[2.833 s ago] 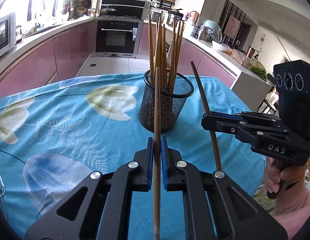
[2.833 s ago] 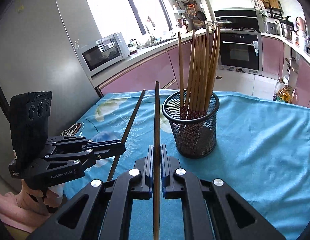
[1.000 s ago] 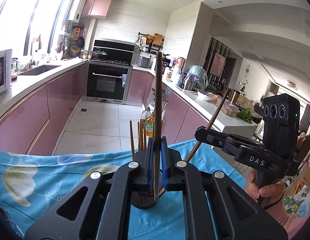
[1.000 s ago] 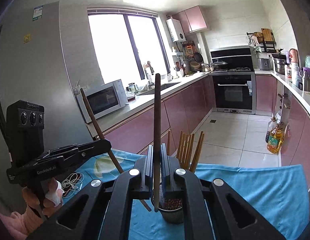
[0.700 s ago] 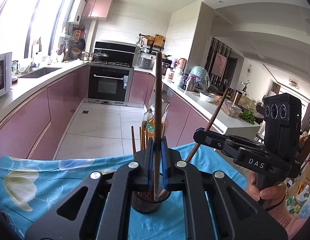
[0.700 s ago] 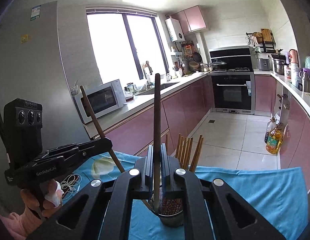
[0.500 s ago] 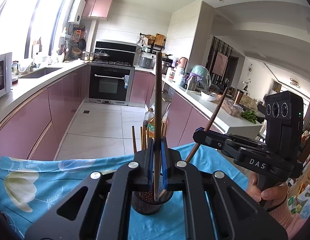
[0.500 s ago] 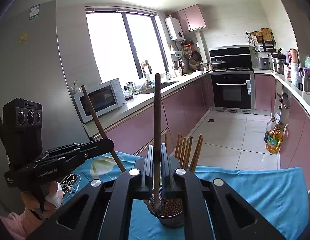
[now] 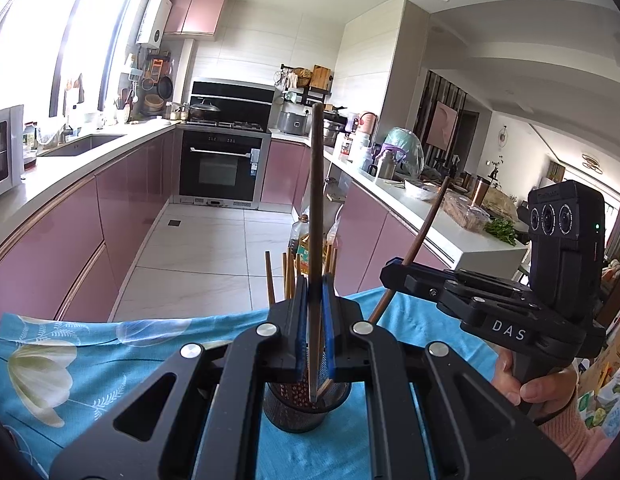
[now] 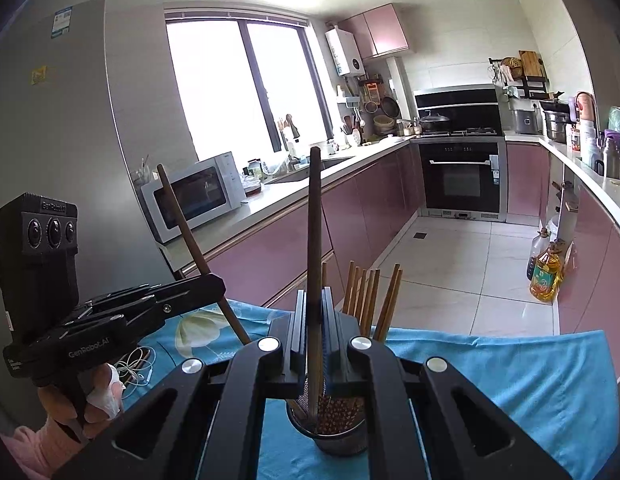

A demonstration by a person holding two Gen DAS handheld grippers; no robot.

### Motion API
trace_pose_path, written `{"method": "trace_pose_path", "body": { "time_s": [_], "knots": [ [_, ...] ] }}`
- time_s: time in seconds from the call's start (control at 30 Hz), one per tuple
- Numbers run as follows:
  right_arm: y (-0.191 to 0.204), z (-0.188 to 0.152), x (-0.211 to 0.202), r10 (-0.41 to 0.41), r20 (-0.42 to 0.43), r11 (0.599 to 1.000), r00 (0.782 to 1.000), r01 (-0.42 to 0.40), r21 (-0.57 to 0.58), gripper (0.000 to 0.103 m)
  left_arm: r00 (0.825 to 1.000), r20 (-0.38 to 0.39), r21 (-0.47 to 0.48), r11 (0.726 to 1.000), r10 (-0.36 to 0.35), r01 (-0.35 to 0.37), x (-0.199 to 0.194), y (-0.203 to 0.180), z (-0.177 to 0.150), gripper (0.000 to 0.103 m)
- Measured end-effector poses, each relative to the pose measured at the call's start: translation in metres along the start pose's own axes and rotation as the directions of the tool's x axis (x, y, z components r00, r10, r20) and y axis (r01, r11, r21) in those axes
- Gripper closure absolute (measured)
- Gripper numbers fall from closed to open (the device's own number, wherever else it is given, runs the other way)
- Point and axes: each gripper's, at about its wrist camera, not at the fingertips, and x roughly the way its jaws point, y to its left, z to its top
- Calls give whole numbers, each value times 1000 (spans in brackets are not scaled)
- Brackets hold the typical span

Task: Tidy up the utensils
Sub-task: 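Lower the left tool's chopstick into the black mesh cup while the right tool inserts its own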

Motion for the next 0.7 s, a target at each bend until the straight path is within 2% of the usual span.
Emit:
{"method": "trace_pose_path", "body": {
  "time_s": [0.7],
  "knots": [
    [-6, -3, 14, -18, -25, 1000, 1000, 18, 7, 97, 1000, -20, 10, 1000, 20, -20, 11, -3, -1, 95]
  ]
}}
